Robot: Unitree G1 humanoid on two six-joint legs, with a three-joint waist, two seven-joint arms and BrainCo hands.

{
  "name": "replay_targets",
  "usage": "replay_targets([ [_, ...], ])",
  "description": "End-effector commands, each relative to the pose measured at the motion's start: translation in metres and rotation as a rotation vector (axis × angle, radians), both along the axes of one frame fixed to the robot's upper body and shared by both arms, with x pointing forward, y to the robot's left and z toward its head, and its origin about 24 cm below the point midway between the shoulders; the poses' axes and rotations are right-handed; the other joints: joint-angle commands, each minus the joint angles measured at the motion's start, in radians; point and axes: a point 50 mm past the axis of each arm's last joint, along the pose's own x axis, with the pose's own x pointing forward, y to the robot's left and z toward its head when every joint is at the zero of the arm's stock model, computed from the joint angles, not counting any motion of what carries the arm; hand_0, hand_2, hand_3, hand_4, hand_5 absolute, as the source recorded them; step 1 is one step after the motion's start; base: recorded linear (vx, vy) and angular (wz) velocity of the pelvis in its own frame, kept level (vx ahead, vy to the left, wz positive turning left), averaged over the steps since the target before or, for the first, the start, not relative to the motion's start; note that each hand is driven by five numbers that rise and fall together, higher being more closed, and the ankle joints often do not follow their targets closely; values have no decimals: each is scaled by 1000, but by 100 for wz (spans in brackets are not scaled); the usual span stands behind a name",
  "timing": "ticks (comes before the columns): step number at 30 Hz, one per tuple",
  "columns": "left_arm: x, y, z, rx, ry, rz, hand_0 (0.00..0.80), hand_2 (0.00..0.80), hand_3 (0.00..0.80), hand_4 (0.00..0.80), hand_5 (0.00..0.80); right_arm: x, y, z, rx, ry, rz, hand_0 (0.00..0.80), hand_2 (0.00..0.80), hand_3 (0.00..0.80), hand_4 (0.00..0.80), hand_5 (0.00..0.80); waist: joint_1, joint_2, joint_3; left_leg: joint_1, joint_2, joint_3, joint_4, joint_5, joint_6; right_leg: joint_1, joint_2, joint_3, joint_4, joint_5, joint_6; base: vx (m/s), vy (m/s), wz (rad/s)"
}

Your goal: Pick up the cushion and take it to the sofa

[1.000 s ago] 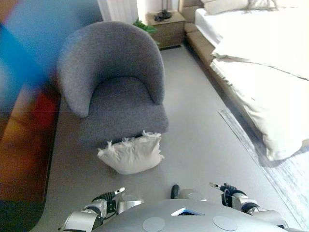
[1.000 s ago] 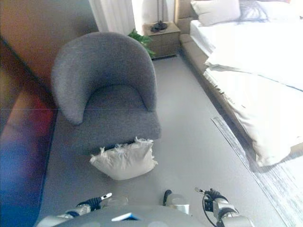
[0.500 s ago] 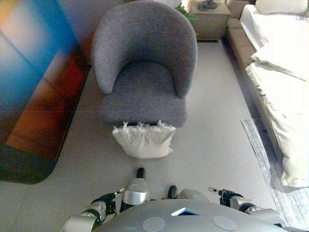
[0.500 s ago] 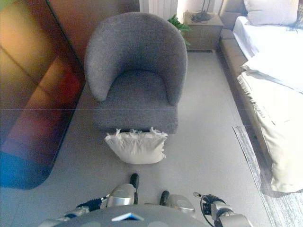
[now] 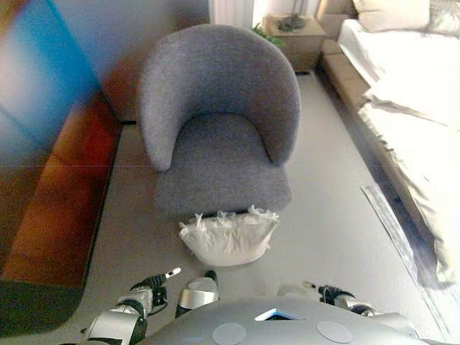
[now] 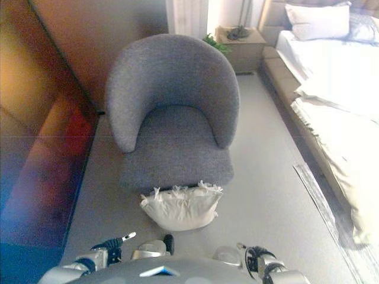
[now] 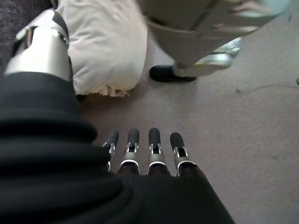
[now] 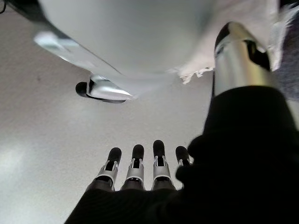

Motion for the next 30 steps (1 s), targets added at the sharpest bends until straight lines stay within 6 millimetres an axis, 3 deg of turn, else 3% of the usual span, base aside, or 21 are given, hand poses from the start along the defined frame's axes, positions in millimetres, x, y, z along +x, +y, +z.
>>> replay_targets([
  [1,10,8,4,23,-20,25,0,0,0,0,0,16,-21,9,-60,-68,-6,0,0,0,0,0,-42,-20,31,-40,5,-49,54,-91,1,44,34,-98,-225,150,-50,187,-165,-1],
  [2,13,9,5,26,-28,26,0,0,0,0,0,17,-21,9,-61,-77,4,0,0,0,0,0,-53,-29,42,-20,5,-42,52,-111,-8,19,6,-119,-292,190,-43,165,-185,-1],
  [4,16,11,6,39,-41,34,0,0,0,0,0,20,-21,10,-60,-89,22,0,0,0,0,0,-76,-35,62,-9,17,-38,68,-137,-17,-21,-21,-90,-335,223,-35,115,-127,-6],
  [10,6,3,2,48,-52,18,0,0,0,0,0,6,-32,10,-108,-58,48,0,0,0,0,0,-67,-30,37,-7,20,-30,68,-121,-25,118,4,-108,-471,140,-46,221,-32,5],
  [12,11,3,3,81,-69,-19,0,0,0,0,0,15,-34,13,-136,-81,66,0,0,0,0,0,-62,-26,45,-32,24,-39,109,-129,-31,113,6,-104,-456,119,-52,72,-45,3],
  [14,43,3,12,118,-171,-53,0,0,0,0,0,52,-35,24,-190,-190,96,0,0,0,0,0,-51,-20,98,-126,38,-58,177,-125,-45,48,-2,-106,-422,110,-56,-281,-75,12],
  [17,107,-2,36,154,-398,-69,0,0,0,0,0,116,-35,52,-306,-403,116,0,0,0,0,0,-47,-9,212,-312,50,-87,262,-105,-54,-128,-17,-98,-354,127,-55,-476,-51,11],
  [19,136,-10,50,176,-504,-66,0,0,0,0,0,147,-32,70,-367,-495,152,0,0,0,0,0,-47,-7,258,-404,48,-90,293,-96,-57,-210,-17,-91,-336,133,-58,-332,-67,12],
  [20,149,-20,56,216,-545,-60,0,0,0,0,0,158,-26,75,-373,-529,164,0,0,0,0,0,-41,-20,273,-440,52,-91,308,-98,-57,-240,-10,-94,-327,136,-59,-183,-108,9],
  [25,188,-17,89,238,-741,19,0,0,0,0,0,201,-35,118,-558,-687,269,0,0,0,0,0,-57,10,356,-547,29,-122,306,-65,-62,-346,4,-89,-310,141,-69,-158,61,-2],
  [27,214,-1,118,268,-821,40,0,0,0,0,0,213,-74,149,-626,-774,327,0,0,0,0,0,-55,4,385,-604,28,-129,347,-73,-68,-393,11,-85,-286,139,-67,-126,-49,22],
  [30,227,2,134,300,-885,73,0,0,0,0,0,234,-61,169,-671,-879,402,0,0,0,0,0,-49,-15,412,-673,27,-141,393,-71,-62,-443,1,-102,-258,147,-69,-70,-58,18],
])
